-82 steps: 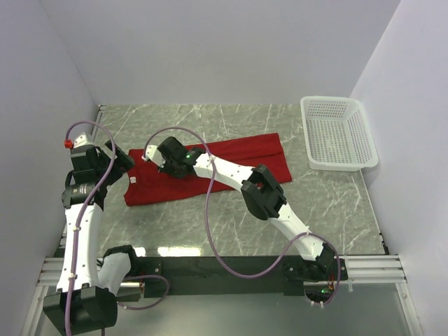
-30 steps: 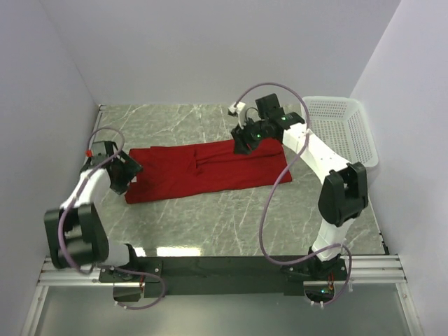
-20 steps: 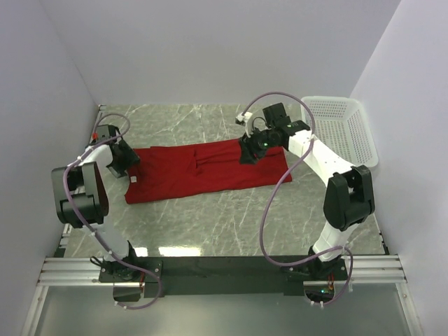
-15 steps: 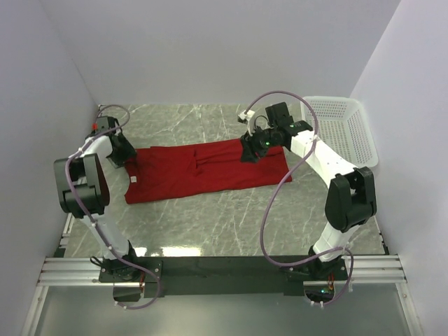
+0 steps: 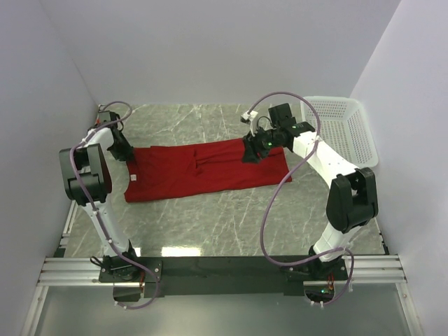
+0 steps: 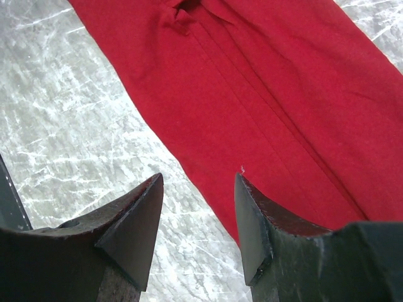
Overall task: Fold and stack the t-shirts
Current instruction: Fold the tshirt
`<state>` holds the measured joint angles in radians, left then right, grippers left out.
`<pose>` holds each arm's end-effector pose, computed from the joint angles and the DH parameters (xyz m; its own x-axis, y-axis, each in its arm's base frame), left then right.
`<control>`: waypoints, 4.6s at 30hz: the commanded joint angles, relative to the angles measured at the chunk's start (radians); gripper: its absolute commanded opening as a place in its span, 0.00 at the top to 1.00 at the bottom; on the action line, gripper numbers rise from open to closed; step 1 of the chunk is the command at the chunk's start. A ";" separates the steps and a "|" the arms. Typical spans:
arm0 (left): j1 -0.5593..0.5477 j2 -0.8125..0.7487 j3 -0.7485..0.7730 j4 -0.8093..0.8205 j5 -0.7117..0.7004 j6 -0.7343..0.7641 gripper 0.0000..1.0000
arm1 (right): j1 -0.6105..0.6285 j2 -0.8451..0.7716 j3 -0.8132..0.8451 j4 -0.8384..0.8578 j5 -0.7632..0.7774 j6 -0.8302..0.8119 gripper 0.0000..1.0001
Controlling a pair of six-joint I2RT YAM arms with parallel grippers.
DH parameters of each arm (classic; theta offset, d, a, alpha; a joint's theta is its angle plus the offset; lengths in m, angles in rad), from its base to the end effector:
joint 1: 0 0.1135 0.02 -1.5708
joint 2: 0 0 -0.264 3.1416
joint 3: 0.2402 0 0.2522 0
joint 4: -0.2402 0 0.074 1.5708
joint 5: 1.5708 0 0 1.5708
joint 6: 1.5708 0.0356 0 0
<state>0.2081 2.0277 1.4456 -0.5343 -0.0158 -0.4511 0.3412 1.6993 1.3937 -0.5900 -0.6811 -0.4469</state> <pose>0.4130 0.0878 0.1674 -0.6982 -0.5929 -0.4012 -0.5753 0.7982 -0.1786 0.3403 0.1446 0.2795 -0.3907 -0.4950 -0.7761 -0.8868 0.4286 0.1731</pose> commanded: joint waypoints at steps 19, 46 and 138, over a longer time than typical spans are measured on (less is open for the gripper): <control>0.004 0.508 0.871 -0.188 0.033 -0.115 0.79 | -0.065 -0.089 -0.004 -0.164 -0.023 -0.223 0.44; 0.054 -0.604 -0.020 0.134 -0.021 -0.061 0.02 | 0.211 0.125 -0.246 0.074 0.425 -0.486 0.51; -0.427 -0.928 -0.504 0.459 0.464 0.406 0.26 | -0.102 -0.016 -0.068 -0.662 -0.074 -1.325 0.38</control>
<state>-0.0452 1.1412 0.9897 -0.0772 0.3622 -0.1959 0.2619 1.6783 1.2808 -1.1324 -0.7181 -1.5772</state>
